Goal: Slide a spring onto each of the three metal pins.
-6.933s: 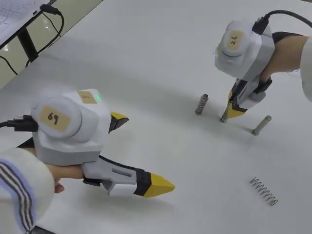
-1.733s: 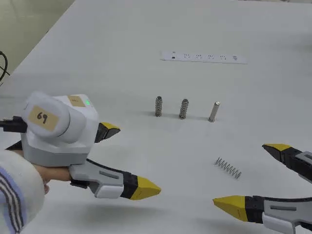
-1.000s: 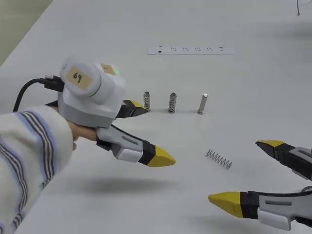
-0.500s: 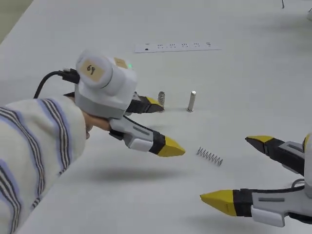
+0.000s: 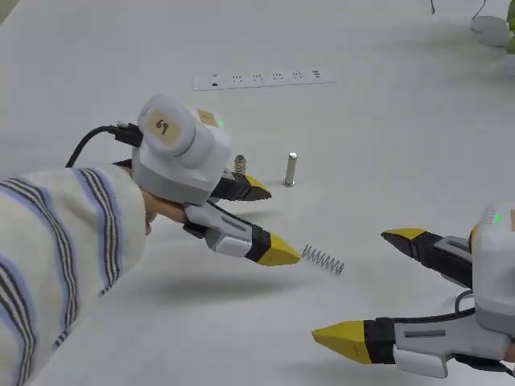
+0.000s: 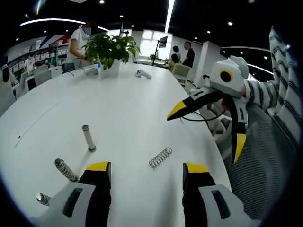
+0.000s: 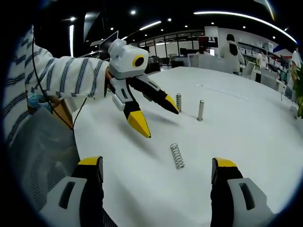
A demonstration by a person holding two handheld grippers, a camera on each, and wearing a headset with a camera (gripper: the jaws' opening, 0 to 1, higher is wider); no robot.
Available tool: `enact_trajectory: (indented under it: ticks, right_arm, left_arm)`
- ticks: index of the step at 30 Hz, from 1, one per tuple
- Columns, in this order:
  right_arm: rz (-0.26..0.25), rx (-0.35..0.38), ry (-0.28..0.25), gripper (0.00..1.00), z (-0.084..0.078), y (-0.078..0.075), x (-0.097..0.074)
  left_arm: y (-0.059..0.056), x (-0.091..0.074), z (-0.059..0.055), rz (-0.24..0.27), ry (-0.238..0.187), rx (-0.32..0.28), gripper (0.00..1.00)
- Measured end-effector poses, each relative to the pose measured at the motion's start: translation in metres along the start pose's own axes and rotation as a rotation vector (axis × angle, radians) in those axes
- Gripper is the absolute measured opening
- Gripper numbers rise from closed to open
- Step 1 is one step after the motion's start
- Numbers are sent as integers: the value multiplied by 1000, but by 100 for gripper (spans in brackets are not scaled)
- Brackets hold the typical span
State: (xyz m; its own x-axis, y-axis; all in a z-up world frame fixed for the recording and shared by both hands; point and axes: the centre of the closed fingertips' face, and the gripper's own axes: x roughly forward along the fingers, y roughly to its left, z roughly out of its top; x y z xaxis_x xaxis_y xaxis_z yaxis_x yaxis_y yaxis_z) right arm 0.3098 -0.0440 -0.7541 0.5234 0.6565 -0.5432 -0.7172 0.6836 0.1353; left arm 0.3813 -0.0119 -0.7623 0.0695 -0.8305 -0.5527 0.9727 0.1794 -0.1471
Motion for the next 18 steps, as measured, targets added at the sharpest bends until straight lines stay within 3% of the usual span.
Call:
enact_trajectory:
  ticks: [4, 6, 8, 14, 18]
  right_arm:
    - [8, 8, -2, 93, 0, 1, 0]
    - [13, 5, 5, 93, -2, 2, 1]
    - [13, 2, 12, 93, -4, 2, 2]
    - [15, 6, 18, 92, -5, 3, 3]
    - [9, 5, 27, 92, -7, 1, 1]
  left_arm:
    - [-8, 11, -5, -52, 24, -4, 54]
    - [-11, 15, -9, -69, 54, 36, 52]
    - [-13, 20, -11, -84, 61, 39, 51]
    - [-16, 33, -10, -103, 73, 85, 40]
    - [-15, 41, -11, -98, 85, 114, 39]
